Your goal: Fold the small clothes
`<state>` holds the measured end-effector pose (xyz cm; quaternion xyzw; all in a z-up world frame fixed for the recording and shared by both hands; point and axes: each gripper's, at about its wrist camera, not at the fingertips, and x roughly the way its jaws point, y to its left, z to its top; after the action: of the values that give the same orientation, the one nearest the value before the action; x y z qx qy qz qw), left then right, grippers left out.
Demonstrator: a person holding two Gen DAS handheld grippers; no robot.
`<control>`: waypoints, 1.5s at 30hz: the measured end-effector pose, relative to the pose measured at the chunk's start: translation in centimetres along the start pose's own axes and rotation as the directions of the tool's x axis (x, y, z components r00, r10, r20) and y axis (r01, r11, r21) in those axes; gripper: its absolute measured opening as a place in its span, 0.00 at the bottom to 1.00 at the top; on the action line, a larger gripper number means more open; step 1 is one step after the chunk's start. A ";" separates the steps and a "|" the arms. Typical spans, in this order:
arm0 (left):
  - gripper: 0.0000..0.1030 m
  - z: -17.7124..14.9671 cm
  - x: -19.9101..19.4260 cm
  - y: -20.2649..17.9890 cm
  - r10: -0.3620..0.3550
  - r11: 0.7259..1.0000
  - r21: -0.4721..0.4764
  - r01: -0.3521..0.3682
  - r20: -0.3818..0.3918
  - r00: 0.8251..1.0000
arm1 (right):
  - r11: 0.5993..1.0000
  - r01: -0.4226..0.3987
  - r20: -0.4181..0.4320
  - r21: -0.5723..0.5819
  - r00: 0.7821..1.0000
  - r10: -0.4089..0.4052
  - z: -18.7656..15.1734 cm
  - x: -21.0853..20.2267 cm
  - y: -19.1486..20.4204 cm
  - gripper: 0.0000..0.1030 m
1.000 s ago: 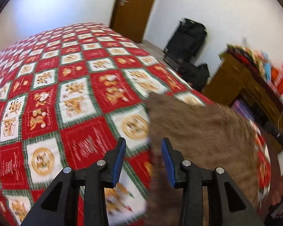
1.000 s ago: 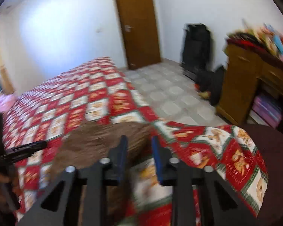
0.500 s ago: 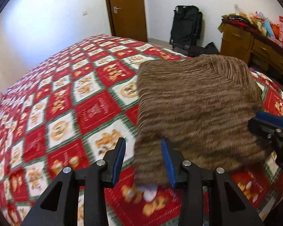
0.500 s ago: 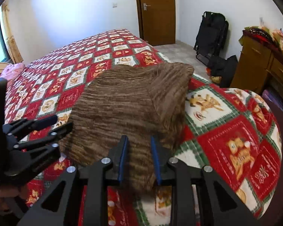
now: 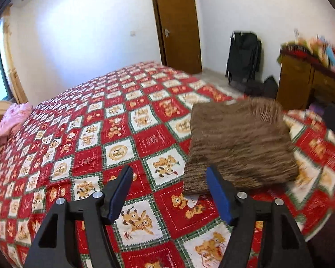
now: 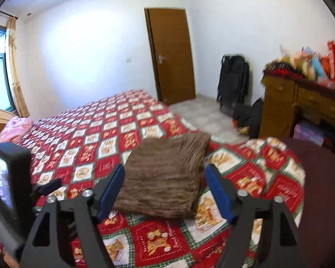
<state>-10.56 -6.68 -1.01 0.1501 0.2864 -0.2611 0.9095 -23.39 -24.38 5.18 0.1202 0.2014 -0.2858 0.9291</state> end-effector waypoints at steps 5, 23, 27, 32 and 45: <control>0.71 0.5 -2.9 0.6 0.097 0.995 -0.012 -0.096 0.109 0.989 | 0.997 0.044 0.055 0.062 0.997 -0.047 0.5 -0.9 -0.2 0.87; 0.74 0.0 -5.2 0.4 0.079 0.997 -0.032 -0.074 0.160 0.984 | 0.990 0.136 0.144 0.041 0.979 -0.141 -1.4 -3.2 0.6 0.94; 0.74 -0.1 -5.2 0.4 0.074 0.997 -0.028 -0.070 0.156 0.985 | 0.990 0.130 0.138 0.056 0.981 -0.137 -1.4 -3.2 0.5 0.94; 0.74 -0.1 -5.4 0.1 0.073 0.997 -0.021 -0.071 0.161 0.984 | 0.988 0.139 0.150 0.065 0.978 -0.147 -1.4 -3.5 0.3 0.94; 0.75 -0.3 -5.4 -0.6 0.074 0.997 0.005 -0.076 0.160 0.984 | 0.988 0.137 0.142 0.072 0.979 -0.146 -1.2 -3.5 0.0 0.95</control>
<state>-14.82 -4.97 1.97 0.1442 0.2056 -0.2395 0.9379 -26.35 -22.27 5.69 0.1128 0.1317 -0.3655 0.9145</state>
